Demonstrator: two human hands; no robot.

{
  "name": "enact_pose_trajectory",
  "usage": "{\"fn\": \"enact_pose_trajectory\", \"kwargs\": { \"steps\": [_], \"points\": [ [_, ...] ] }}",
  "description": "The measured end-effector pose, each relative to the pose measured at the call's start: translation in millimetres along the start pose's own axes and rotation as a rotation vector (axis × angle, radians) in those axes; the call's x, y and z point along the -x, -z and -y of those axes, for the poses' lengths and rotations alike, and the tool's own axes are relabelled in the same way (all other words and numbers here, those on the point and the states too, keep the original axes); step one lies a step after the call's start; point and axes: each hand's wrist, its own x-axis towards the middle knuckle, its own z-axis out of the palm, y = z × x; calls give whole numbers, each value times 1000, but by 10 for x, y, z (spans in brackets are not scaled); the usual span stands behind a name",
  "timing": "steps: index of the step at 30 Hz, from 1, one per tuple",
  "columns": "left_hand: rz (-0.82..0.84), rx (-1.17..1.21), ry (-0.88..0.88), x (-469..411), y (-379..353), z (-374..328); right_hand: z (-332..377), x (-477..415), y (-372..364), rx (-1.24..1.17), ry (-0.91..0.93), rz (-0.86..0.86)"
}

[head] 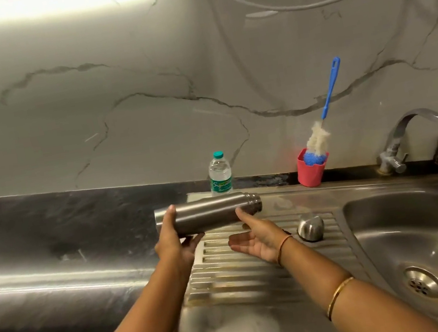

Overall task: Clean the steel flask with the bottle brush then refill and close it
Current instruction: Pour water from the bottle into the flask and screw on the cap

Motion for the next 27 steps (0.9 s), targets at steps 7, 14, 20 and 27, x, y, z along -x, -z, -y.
{"fn": "enact_pose_trajectory", "kwargs": {
  "steps": [7, 14, 20, 27],
  "points": [
    [16, 60, 166, 60, 431, 114, -179, -88, -212, -254, 177, -59],
    [182, -390, 186, -27, 762, 176, -37, -4, -217, -56, 374, -180],
    [362, -862, -116, -25, 645, 225, 105, 128, -311, 478, 698, -279],
    [447, -1266, -482, 164, 162, 449, 79, 201, -262, 579, 765, -274]
  ]
}}
